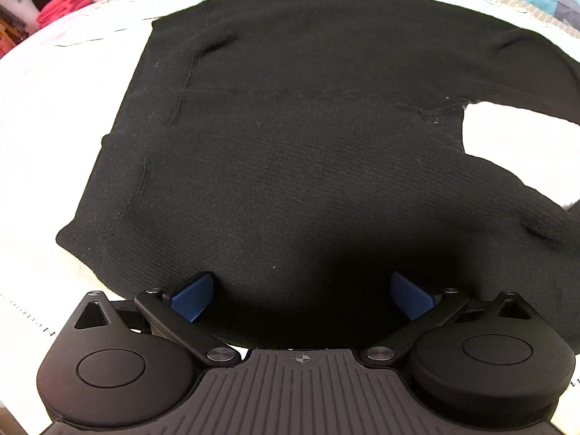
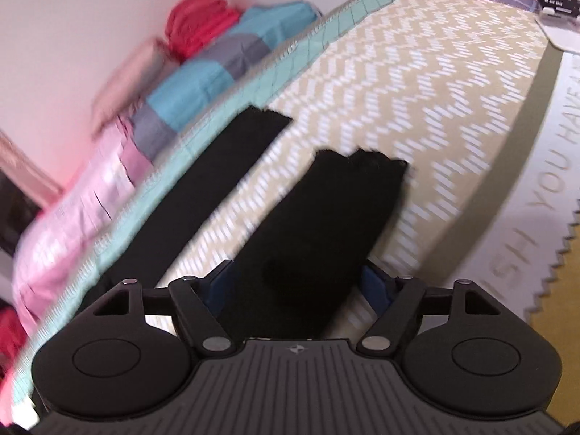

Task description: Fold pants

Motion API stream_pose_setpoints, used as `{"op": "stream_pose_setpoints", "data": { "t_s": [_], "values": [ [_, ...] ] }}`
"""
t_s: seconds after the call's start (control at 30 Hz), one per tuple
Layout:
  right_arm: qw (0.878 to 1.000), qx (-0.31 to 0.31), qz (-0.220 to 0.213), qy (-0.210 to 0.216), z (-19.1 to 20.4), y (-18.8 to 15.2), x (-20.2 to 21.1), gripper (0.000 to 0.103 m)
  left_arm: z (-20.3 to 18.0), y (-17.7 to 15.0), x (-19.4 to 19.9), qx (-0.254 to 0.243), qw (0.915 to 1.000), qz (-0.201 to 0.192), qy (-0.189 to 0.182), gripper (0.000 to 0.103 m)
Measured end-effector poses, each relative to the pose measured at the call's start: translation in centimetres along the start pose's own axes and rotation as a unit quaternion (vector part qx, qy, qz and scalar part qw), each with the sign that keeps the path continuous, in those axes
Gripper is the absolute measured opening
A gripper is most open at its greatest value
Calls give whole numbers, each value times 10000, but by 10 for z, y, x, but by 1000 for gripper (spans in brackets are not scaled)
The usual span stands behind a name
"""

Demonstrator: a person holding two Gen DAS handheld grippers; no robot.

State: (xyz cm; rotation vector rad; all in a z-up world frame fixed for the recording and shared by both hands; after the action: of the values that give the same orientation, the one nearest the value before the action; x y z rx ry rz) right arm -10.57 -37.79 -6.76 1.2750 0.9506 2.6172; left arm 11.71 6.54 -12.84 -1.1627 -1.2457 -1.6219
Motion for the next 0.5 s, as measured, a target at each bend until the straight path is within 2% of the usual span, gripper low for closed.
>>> {"op": "stream_pose_setpoints", "data": {
  "t_s": [0.07, 0.13, 0.17, 0.23, 0.27, 0.33, 0.37, 0.43, 0.5],
  "values": [
    [9998, 198, -1, -46, 9, 2, -8, 72, 0, 0, -1, 11, 10000, 29, 20, 103],
    [9987, 421, 248, -148, 13, 2, -16, 24, -1, 3, -2, 0, 10000, 54, 14, 103],
    [9983, 367, 426, -146, 11, 3, -18, 12, 0, 3, -1, -5, 10000, 65, 11, 103],
    [9993, 255, 265, -65, 5, 14, 0, 12, 0, 3, -2, -23, 10000, 68, 1, 103],
    [9999, 120, -32, -89, -5, 20, 18, 11, 1, 3, -1, -39, 10000, 73, -8, 103],
    [9977, -216, -492, -416, -32, 27, 44, 11, 2, 4, -1, -61, 10000, 56, -41, 103],
    [9966, -367, -439, -592, -45, 26, 45, 11, 1, 4, -1, -92, 9999, 34, -58, 103],
    [9945, -714, -1, -770, -69, 15, 34, 11, 1, 7, -4, -221, 9997, -35, -82, 103],
    [9957, -469, -132, -790, -63, 11, 37, 12, 3, 4, -3, -292, 9995, -80, -129, 103]
  ]
}}
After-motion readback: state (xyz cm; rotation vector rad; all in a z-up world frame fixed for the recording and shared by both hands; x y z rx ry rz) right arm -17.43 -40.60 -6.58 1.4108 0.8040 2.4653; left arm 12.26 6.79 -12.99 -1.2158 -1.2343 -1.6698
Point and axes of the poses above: each gripper's, at about its wrist camera, not at the fingertips, and x roughly against the way its jaws point, z to its left, y to its top, the point moved 3 cm from there along -x, roughly the way its jaws point, and after that the axes turned 2 degrees about x, right-handed, at the moved point
